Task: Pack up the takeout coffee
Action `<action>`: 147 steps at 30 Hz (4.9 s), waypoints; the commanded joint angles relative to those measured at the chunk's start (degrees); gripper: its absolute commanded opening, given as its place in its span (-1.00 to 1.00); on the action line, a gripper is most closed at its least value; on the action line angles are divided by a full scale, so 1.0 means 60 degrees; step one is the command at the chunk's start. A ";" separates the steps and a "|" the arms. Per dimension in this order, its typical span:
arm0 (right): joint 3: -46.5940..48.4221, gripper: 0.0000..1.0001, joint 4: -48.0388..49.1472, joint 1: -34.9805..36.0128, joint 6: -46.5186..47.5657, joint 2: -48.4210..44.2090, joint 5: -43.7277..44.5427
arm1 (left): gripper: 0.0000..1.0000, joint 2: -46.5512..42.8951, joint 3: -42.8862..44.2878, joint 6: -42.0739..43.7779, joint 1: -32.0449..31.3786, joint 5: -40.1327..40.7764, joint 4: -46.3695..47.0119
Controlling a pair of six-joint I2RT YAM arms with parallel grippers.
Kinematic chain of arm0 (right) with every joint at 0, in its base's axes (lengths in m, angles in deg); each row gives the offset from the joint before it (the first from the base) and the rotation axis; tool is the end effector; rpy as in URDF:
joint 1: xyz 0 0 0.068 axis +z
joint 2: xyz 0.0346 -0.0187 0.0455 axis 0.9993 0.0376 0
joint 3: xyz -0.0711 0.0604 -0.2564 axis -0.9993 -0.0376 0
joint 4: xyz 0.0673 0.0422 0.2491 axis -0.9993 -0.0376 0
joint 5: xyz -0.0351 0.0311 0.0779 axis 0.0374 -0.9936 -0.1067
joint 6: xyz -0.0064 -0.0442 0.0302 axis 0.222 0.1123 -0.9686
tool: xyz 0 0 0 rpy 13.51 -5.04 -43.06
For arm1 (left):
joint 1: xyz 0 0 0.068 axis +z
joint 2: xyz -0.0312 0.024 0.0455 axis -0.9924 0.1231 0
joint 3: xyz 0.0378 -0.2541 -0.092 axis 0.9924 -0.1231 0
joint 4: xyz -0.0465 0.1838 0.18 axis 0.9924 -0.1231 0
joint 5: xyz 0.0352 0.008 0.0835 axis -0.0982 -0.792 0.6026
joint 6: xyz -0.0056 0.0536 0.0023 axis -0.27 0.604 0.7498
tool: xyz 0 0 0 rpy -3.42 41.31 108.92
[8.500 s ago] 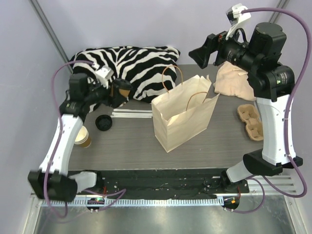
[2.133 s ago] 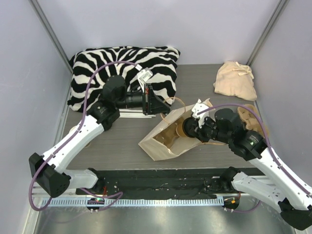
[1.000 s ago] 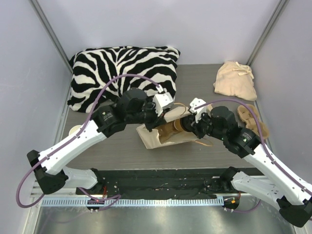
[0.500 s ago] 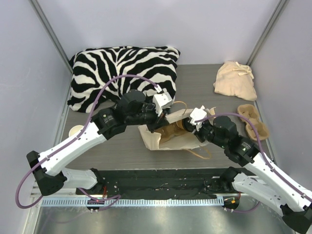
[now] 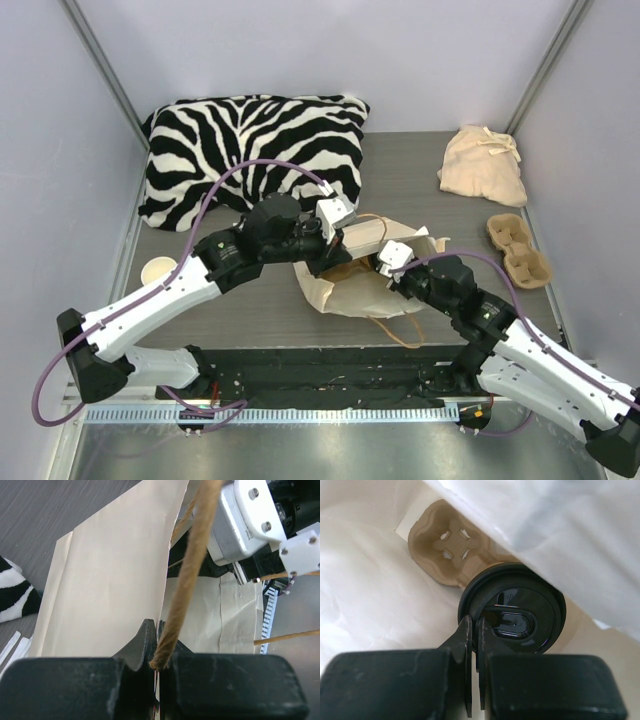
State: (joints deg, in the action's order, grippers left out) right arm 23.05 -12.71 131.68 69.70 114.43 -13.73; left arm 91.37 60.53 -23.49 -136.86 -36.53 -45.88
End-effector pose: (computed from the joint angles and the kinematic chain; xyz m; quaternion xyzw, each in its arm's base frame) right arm 0.1191 0.1149 0.2727 -0.4581 0.6803 0.1051 0.5623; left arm 0.1548 -0.2298 0.3835 0.4273 0.7146 -0.3633 0.4180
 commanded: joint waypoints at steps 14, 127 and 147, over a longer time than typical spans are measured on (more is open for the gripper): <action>-0.0845 -0.99 0.2015 0.0575 0.1865 0.0087 0.1254 | -1.00 -0.0228 0.0010 -0.1216 0.0536 -0.0499 0.1027; 0.4795 -0.99 -0.4752 -0.1270 0.9056 0.3221 -0.6187 | -1.00 0.5619 0.6152 0.2980 0.3964 -0.9554 -0.8235; 0.2421 -0.98 -0.2350 -0.1695 1.1136 0.3046 -0.6158 | -0.99 0.3112 0.2984 -0.0338 0.3570 -0.7062 -0.1800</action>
State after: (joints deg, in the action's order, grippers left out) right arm 35.99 -30.19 121.74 133.35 133.53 -48.35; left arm 113.40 79.66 -25.07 -114.55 -80.86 -62.69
